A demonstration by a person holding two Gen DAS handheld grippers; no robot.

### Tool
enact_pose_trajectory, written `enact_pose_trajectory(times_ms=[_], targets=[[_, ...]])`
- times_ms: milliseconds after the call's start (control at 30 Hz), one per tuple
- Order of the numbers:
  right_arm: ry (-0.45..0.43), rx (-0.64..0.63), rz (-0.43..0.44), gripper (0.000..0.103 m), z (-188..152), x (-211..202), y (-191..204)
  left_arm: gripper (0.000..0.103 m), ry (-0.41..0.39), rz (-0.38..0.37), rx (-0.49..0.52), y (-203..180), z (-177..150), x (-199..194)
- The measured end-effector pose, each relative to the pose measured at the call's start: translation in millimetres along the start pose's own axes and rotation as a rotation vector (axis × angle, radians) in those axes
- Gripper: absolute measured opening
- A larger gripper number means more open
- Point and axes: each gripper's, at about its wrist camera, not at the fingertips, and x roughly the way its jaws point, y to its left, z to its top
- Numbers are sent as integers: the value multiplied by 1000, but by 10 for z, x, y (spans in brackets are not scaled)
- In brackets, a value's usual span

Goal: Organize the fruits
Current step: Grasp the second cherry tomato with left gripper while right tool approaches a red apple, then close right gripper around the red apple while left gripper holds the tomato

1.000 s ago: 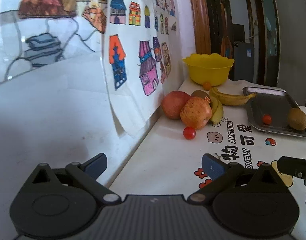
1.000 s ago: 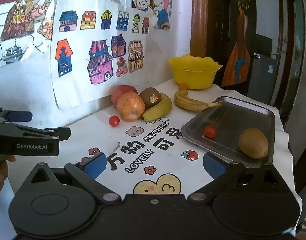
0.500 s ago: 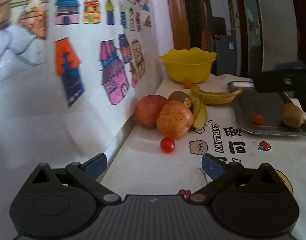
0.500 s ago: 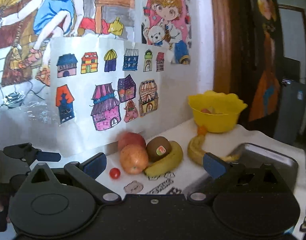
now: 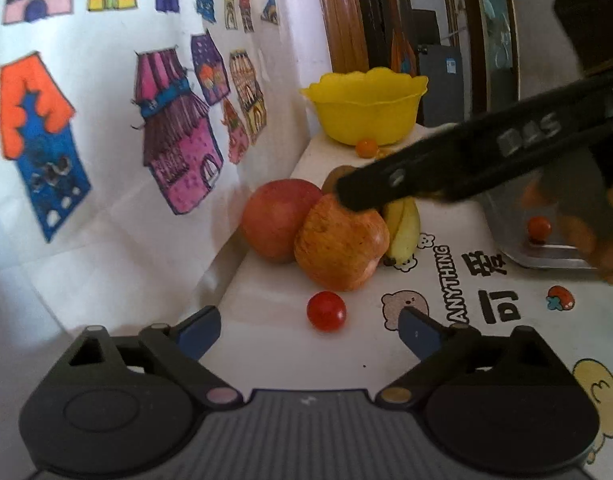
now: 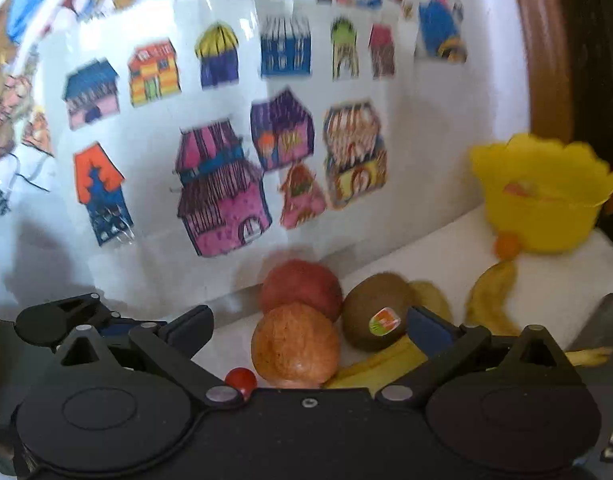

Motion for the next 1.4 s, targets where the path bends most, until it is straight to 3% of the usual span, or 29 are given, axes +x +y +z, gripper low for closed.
enact_pose_trajectory(times_ms=[433, 567, 700, 767, 900, 1233, 1400], targets=[[130, 3, 62, 94, -112, 558, -33, 66, 41, -46, -64, 98, -27, 199], [134, 17, 59, 94, -116, 605, -45, 60, 39, -57, -77, 115, -28, 196], [137, 9, 51, 92, -129, 612, -25, 46, 37, -73, -92, 133, -24, 202], [139, 2, 46, 83, -134, 617, -21, 41, 37, -78, -94, 129, -9, 218], [143, 18, 54, 78, -151, 608, -33, 28, 35, -91, -99, 131, -7, 218], [151, -8, 18, 79, -160, 627, 37, 26, 64, -20, -121, 163, -38, 138], [155, -82, -53, 79, -191, 659, 185, 26, 60, 0, -142, 194, -119, 25]])
